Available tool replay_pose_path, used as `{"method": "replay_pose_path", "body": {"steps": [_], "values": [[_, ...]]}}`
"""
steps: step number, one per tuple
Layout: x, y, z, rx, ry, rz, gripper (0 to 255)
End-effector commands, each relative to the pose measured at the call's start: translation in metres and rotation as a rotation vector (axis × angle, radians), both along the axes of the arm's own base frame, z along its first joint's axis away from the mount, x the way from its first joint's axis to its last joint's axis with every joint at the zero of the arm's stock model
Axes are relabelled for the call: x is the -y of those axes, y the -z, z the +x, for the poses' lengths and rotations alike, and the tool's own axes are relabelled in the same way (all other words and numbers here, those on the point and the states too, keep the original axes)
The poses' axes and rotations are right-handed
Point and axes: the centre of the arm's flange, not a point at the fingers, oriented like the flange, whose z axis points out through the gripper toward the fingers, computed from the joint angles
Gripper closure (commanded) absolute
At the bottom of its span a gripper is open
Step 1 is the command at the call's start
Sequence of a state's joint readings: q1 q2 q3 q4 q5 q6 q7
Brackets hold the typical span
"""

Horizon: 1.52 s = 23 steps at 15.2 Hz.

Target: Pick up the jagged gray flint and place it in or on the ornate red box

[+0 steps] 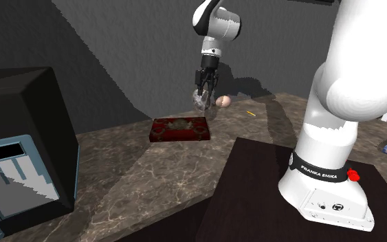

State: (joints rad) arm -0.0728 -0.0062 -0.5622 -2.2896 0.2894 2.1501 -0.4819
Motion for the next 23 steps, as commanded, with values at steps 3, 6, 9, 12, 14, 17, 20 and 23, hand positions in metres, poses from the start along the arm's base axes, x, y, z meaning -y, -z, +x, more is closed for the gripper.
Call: {"method": "replay_pose_path", "body": {"steps": [3, 6, 9, 12, 14, 17, 20, 23], "values": [[-0.019, -0.007, 0.051, 0.001, 0.001, 0.001, 255], [-0.033, -0.012, 0.088, 0.001, 0.001, 0.001, 255], [-0.038, -0.003, 0.101, 0.001, 0.001, 0.001, 255], [-0.038, 0.013, 0.101, 0.001, 0.001, 0.001, 255], [-0.038, 0.023, 0.101, 0.001, 0.001, 0.001, 255], [-0.038, 0.039, 0.101, 0.001, 0.001, 0.001, 255], [-0.038, 0.055, 0.101, 0.001, 0.001, 0.001, 255], [-0.038, 0.071, 0.101, 0.001, 0.001, 0.001, 255]]}}
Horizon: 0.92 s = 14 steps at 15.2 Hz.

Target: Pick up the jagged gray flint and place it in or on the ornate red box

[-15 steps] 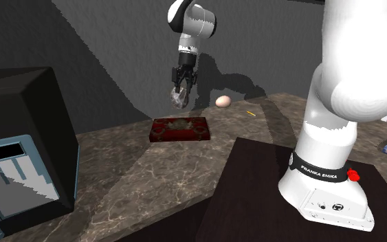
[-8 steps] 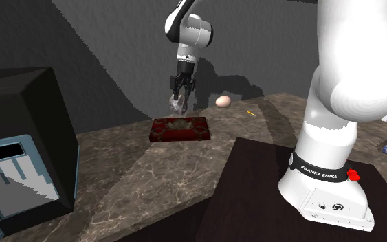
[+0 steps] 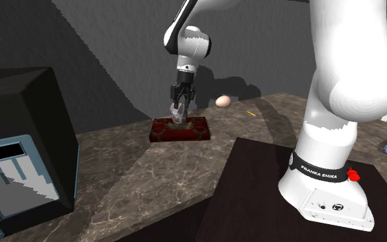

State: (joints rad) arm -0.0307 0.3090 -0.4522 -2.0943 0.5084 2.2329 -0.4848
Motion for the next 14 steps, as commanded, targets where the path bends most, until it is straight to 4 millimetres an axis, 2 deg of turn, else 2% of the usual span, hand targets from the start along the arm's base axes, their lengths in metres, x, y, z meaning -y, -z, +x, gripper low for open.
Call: {"method": "replay_pose_path", "body": {"steps": [1, 10, 11, 14], "values": [[0.0009, 0.0101, -0.0007, 0.001, 0.0, 0.0, 255], [0.0009, 0.0145, -0.0007, 0.001, 0.0, 0.0, 255], [0.0008, 0.0141, -0.0008, 0.001, 0.0, 0.0, 0], [0.0009, 0.014, -0.001, 0.001, 0.0, 0.0, 0]]}}
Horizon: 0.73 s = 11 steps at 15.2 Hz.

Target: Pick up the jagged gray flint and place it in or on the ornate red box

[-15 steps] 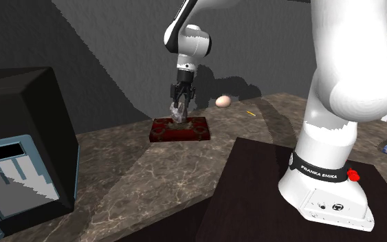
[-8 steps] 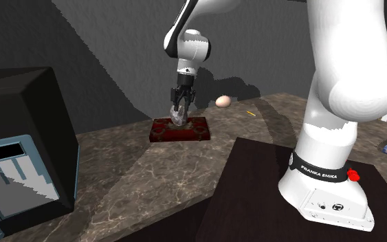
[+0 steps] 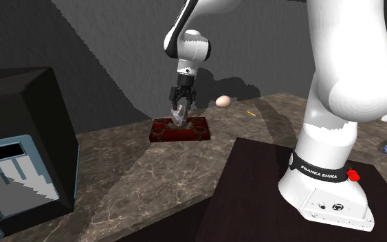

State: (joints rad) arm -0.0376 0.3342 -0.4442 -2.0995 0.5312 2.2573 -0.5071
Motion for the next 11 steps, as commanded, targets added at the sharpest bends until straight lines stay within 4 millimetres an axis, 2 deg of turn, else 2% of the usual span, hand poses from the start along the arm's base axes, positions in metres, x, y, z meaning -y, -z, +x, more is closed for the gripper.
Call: {"method": "replay_pose_path", "body": {"steps": [1, 2, 6, 11], "values": [[0.0, 0.0, 0.0, 0.0, 0.0, 0.0, 0], [0.0, 0.001, 0.0, 0.0, 0.0, 0.0, 0], [0.013, -0.048, -0.003, 0.0, 0.0, 0.0, 0], [0.013, -0.048, -0.003, 0.0, 0.0, 0.0, 0]]}}
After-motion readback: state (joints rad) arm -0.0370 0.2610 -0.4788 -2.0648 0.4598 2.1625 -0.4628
